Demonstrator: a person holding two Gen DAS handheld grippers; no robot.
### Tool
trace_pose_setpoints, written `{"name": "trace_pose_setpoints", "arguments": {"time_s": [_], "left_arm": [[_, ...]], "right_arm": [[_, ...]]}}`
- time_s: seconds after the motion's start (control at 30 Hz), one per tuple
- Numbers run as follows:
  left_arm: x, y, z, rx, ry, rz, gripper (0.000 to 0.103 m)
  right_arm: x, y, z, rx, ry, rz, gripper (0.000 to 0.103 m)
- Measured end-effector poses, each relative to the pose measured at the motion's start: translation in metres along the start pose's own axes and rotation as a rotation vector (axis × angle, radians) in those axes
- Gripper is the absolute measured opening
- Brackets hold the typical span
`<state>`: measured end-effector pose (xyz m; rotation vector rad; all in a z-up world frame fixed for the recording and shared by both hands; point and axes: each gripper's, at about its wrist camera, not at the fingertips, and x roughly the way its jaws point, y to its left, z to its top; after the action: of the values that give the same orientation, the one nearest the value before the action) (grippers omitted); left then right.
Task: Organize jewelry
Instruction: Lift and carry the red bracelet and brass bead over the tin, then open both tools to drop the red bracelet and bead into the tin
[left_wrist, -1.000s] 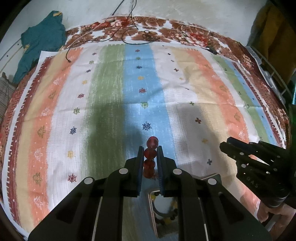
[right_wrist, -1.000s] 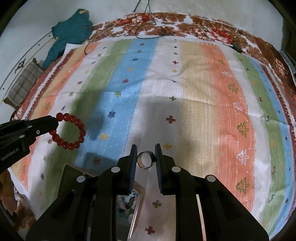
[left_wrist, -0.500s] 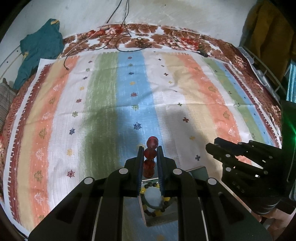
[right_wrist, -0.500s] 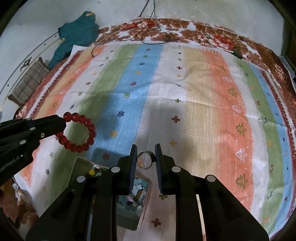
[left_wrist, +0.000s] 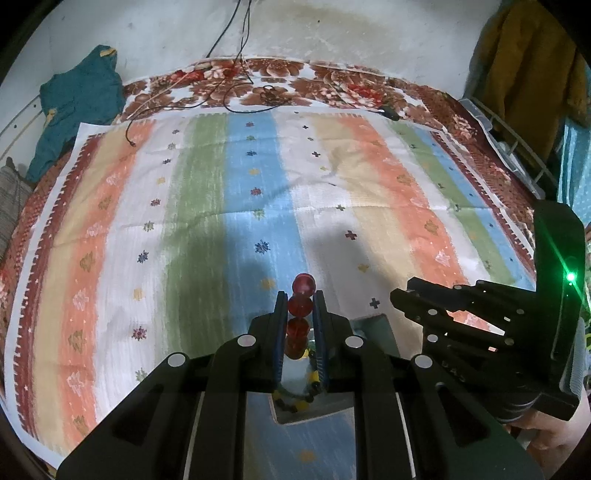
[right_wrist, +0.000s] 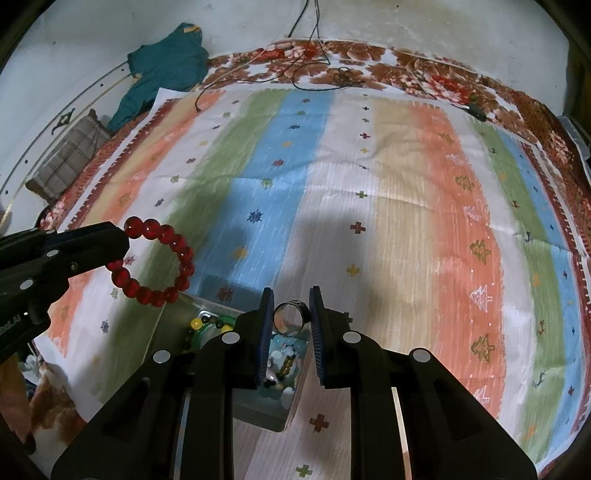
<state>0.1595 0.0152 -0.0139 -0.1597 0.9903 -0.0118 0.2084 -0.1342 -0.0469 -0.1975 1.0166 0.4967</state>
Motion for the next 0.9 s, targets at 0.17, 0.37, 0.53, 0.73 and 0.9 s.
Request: {"name": "trace_pose_setpoints", "arguments": {"time_s": [0.17, 0.37, 0.53, 0.73, 0.9], "left_arm": [[-0.006, -0.005, -0.008, 0.002, -0.005, -0.013, 0.013], [-0.009, -0.011, -0.015, 0.015, -0.003, -0.014, 0.013], [-0.009, -0.014, -0.019, 0.014, 0.005, -0.017, 0.013], [0.002, -0.011, -0.024, -0.016, 0.050, 0.012, 0.017], [0.007, 0.001, -0.024, -0.041, 0.061, 0.082, 0.029]], "right_arm": [[-0.005, 0.004, -0.007, -0.004, 0.005, 0.015, 0.020], [-0.005, 0.010, -0.016, -0.016, 0.027, 0.021, 0.020], [-0.005, 0.012, -0.019, -0.015, 0.036, 0.024, 0.020], [0.000, 0.009, -0.021, 0.000, 0.061, 0.024, 0.030], [0.001, 0.000, -0.020, 0.019, 0.065, 0.002, 0.039]]}}
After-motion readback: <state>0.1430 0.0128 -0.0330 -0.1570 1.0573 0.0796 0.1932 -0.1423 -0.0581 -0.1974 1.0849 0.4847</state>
